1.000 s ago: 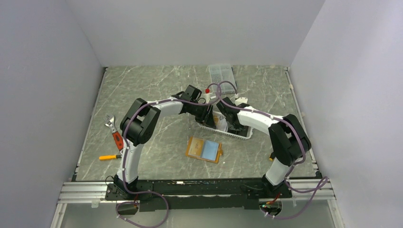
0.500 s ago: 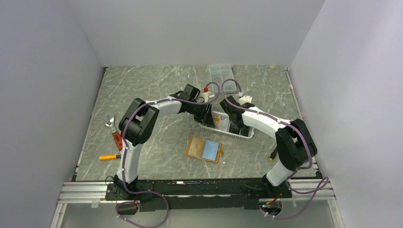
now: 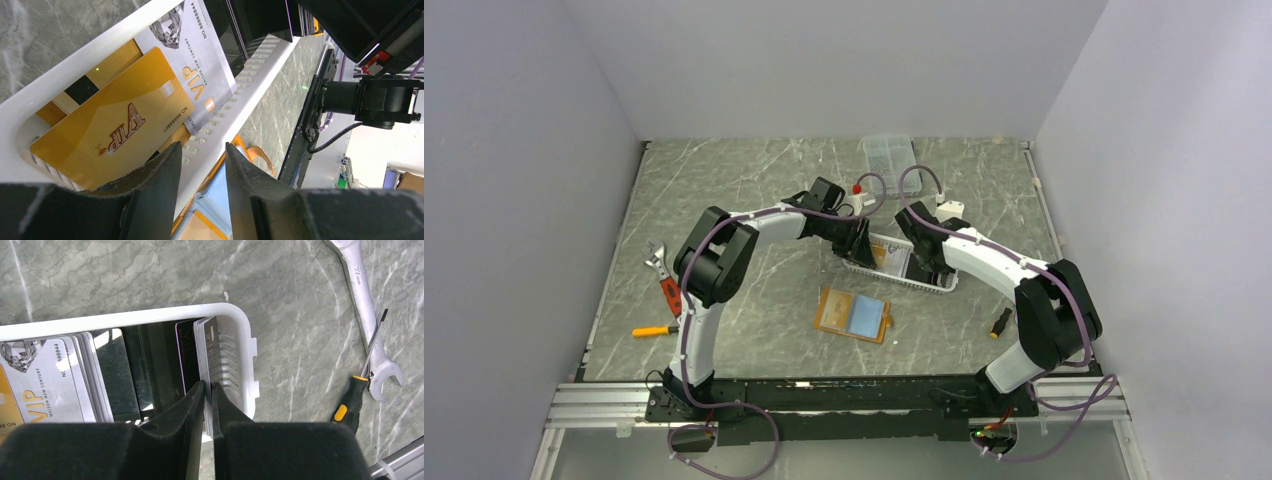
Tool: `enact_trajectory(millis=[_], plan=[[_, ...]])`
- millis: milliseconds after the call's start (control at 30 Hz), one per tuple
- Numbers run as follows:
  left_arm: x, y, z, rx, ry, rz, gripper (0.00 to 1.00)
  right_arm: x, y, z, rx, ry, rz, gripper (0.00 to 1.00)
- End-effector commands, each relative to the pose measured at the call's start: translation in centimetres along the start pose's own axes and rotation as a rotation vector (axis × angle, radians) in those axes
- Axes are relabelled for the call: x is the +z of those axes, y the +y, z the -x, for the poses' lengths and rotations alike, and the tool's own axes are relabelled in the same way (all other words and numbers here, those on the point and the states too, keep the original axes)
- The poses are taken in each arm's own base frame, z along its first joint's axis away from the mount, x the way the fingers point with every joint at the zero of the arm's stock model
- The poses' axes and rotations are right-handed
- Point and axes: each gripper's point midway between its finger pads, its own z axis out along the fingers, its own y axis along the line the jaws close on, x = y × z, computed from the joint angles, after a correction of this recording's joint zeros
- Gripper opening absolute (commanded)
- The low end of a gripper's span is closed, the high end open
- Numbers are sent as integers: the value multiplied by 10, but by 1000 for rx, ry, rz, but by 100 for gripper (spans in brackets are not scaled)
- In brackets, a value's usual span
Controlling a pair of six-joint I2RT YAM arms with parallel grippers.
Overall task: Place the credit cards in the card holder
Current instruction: Pick up the credit card from the storage box.
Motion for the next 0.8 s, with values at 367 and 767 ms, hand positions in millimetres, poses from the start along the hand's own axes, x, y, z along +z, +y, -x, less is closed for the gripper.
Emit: enact_trajectory(millis=[367, 767], plan=[[-9, -5, 3, 14, -14, 6, 43, 17, -32, -21, -60, 86, -88, 13], [-8, 3, 1, 22, -9, 35, 43, 13, -46, -25, -49, 111, -117, 5]])
